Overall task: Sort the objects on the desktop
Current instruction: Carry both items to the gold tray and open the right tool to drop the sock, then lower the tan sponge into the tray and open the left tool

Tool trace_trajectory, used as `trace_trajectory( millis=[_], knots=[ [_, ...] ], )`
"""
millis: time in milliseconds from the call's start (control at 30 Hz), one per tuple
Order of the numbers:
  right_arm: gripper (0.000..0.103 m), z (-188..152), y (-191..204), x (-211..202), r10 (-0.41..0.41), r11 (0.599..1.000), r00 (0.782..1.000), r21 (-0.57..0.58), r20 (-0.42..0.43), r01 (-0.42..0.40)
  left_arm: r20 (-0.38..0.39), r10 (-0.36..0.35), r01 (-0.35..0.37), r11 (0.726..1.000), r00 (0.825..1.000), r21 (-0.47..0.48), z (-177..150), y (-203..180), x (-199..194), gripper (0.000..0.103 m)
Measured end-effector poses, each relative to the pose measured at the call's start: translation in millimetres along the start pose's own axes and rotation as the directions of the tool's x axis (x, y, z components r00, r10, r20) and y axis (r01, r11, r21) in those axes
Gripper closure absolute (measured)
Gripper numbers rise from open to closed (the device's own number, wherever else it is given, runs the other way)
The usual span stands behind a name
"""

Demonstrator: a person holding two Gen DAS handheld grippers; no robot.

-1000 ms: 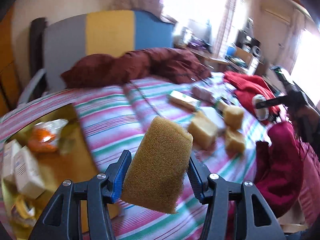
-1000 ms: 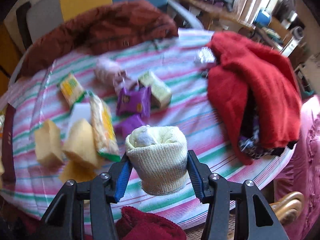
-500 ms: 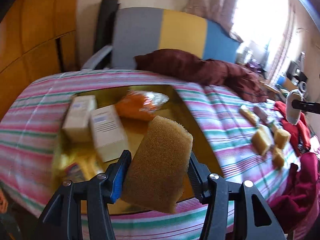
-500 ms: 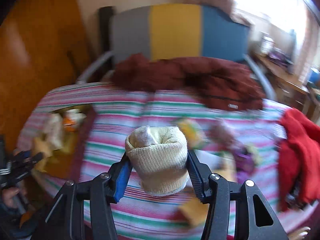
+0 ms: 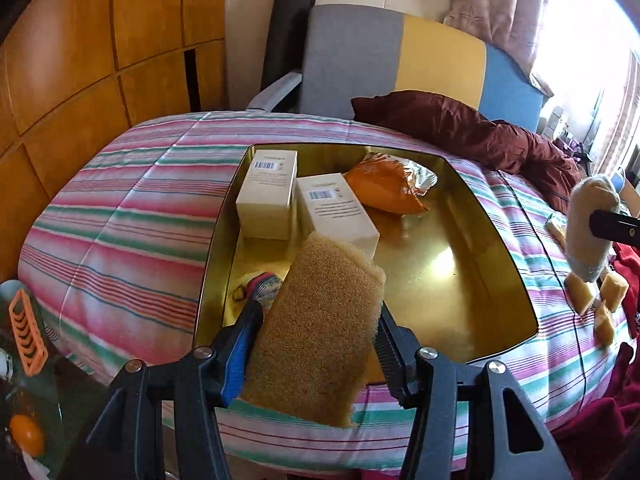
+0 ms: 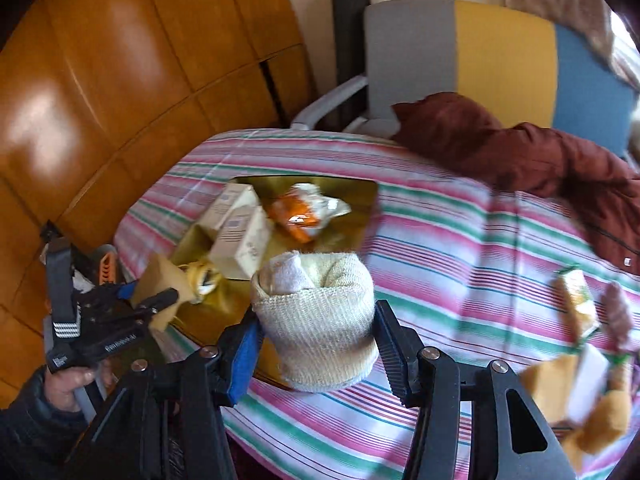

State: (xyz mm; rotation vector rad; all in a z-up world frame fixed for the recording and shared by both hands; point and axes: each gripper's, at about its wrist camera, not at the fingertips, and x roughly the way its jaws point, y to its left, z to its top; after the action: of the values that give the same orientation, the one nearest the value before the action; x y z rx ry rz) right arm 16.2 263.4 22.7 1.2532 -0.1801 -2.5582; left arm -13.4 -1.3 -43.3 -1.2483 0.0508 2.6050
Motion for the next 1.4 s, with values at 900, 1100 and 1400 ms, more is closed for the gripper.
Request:
trace_trajectory(
  millis=[900,1100,1400],
  knots=[
    [0.046,-5,59,121,0.12,0.993,0.974,0.041,-0.192,-0.114,0.003,0.058,-0.058,0.998,0.998,-0.023,13,18,26,0.044],
    [0.045,-4,68,138,0.181,0.983,0.963,0.078,-0.199,-0.169,0.021,0.051,-0.049,0.997,0.998,-0.063,9,29,16,0.043],
    [0.041,-5,72,134,0.177,0.984,0.969,0.066,-0.172,-0.168,0.021,0.055,-0.054,0.996,0.998,-0.073,9,27,15,0.043]
  ],
)
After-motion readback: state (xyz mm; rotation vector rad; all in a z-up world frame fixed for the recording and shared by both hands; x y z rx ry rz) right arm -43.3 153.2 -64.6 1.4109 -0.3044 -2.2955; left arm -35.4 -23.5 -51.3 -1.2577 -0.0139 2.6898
